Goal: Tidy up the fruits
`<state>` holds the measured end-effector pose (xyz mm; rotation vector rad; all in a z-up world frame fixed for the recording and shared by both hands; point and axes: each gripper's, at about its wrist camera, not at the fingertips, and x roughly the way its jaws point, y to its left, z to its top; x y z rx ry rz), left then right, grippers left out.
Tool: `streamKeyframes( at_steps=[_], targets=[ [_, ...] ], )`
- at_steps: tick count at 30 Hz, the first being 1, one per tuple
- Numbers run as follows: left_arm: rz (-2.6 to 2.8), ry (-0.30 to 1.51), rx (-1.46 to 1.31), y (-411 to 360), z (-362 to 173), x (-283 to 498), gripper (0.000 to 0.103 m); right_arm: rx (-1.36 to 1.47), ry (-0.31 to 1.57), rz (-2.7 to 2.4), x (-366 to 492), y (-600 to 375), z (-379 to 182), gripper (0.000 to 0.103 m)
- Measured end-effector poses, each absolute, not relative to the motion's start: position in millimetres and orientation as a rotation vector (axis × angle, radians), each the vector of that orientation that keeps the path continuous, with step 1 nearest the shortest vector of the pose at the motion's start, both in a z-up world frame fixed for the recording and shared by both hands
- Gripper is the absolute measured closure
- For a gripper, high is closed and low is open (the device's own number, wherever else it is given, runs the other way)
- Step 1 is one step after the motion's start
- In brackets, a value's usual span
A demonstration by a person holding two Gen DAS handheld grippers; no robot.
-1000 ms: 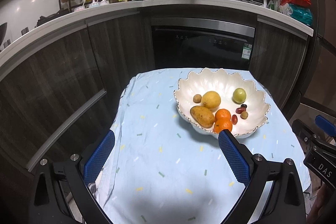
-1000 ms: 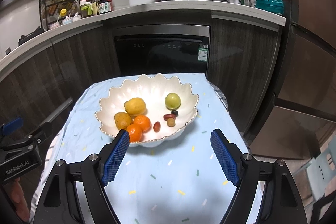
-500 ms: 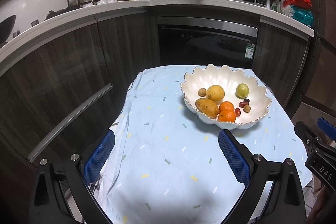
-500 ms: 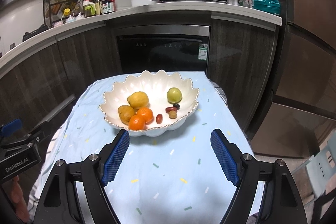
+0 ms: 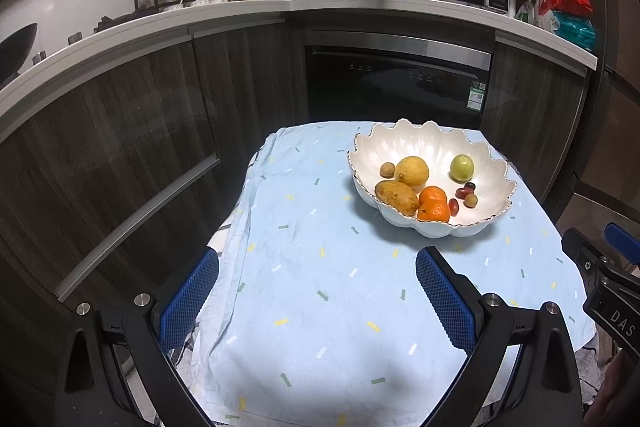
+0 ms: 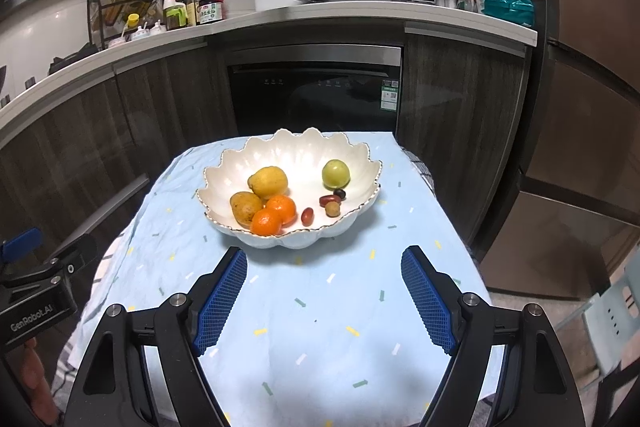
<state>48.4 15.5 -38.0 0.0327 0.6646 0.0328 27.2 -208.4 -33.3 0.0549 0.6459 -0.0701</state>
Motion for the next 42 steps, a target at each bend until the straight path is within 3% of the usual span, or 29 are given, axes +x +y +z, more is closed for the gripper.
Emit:
streamKeyframes(
  at_steps=[42],
  targets=[
    [0.023, 0.672, 0.039, 11.3, -40.5, 49.6, 0.002, 0.067, 0.662, -0.063, 27.1, -207.1, -36.9, 0.023]
  ],
)
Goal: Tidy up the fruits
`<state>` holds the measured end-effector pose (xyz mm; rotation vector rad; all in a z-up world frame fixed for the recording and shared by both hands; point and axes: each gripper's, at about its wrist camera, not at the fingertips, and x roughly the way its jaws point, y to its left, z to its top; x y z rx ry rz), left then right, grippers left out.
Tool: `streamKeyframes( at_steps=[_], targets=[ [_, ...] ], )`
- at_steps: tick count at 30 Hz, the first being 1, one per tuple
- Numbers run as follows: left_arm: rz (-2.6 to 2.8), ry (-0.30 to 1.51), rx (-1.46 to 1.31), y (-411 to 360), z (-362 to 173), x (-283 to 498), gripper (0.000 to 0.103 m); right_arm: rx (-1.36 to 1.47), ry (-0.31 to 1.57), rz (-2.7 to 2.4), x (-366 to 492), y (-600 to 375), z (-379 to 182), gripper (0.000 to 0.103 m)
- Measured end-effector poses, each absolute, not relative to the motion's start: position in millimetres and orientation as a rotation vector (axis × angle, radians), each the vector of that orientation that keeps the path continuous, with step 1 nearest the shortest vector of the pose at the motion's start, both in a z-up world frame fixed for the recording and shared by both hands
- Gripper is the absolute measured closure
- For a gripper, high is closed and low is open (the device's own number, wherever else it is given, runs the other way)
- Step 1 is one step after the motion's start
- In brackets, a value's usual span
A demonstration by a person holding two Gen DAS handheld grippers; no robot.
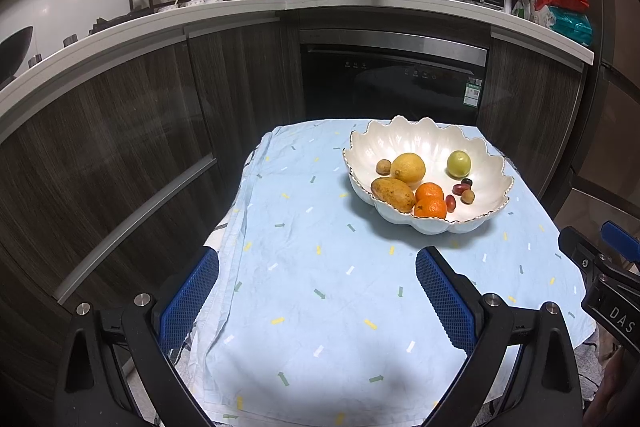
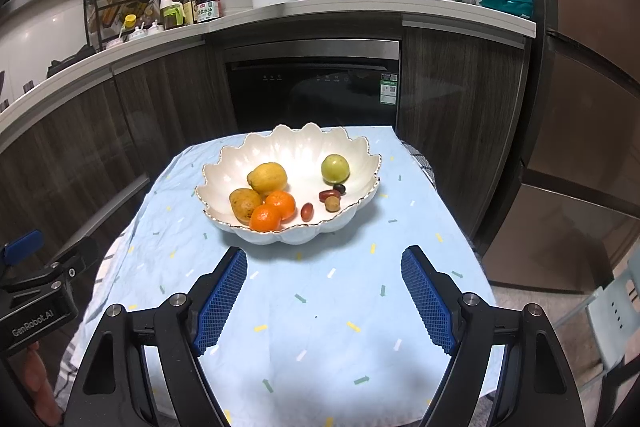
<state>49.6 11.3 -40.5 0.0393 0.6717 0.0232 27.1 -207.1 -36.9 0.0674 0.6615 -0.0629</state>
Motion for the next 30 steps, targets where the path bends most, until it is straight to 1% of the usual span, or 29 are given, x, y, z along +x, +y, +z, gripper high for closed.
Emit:
streamKeyframes(
  at_steps=[17, 30],
  targets=[
    [0.025, 0.672, 0.048, 11.2, -39.7, 49.1, 0.002, 0.069, 0.663, -0.063, 27.2, -207.8, -36.4, 0.023],
    [0.03, 0.713, 0.055, 12.7, -48.1, 54.7, 0.002, 0.073, 0.677, -0.066, 30.5, -208.8, -40.5, 0.023]
  ],
)
